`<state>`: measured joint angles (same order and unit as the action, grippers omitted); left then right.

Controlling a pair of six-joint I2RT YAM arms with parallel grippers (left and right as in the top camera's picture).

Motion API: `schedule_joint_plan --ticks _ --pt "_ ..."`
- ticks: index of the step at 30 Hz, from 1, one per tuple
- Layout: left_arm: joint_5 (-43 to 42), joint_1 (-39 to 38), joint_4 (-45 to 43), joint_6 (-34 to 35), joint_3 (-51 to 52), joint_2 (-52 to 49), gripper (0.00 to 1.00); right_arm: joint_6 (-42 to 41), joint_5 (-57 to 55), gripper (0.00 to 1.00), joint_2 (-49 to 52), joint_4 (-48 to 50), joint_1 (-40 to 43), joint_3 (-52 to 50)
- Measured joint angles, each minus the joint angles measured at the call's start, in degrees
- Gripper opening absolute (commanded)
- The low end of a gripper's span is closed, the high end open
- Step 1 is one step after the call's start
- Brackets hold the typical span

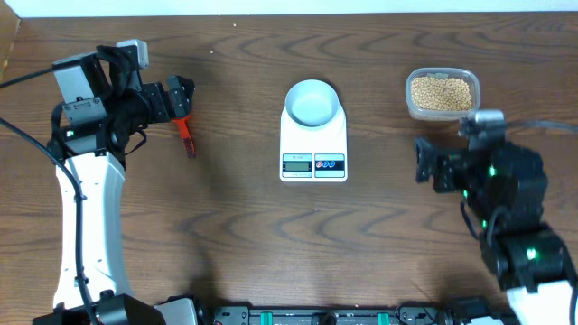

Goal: Scoop item into bowl and weigh 50g on scale
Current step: 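Move the left gripper over the red scoop's cup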

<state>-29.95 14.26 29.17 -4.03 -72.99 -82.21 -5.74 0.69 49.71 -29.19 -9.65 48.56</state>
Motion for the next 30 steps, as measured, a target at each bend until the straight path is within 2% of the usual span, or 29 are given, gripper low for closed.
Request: schedule_joint_plan --ticks 9,22,30 --pt "-0.15 0.0 1.97 -2.03 -0.02 -0.02 0.98 3.17 9.2 0.99 14.97 -11.3 1.9 16.22" --pt "0.22 0.0 -1.22 -2.16 -0.02 -0.09 0.98 4.72 14.69 0.99 18.05 -12.0 2.08 17.73" --pt "7.19 0.0 -4.59 -0.44 -3.06 -4.33 0.97 4.72 15.69 0.99 18.05 -11.47 2.08 17.73"
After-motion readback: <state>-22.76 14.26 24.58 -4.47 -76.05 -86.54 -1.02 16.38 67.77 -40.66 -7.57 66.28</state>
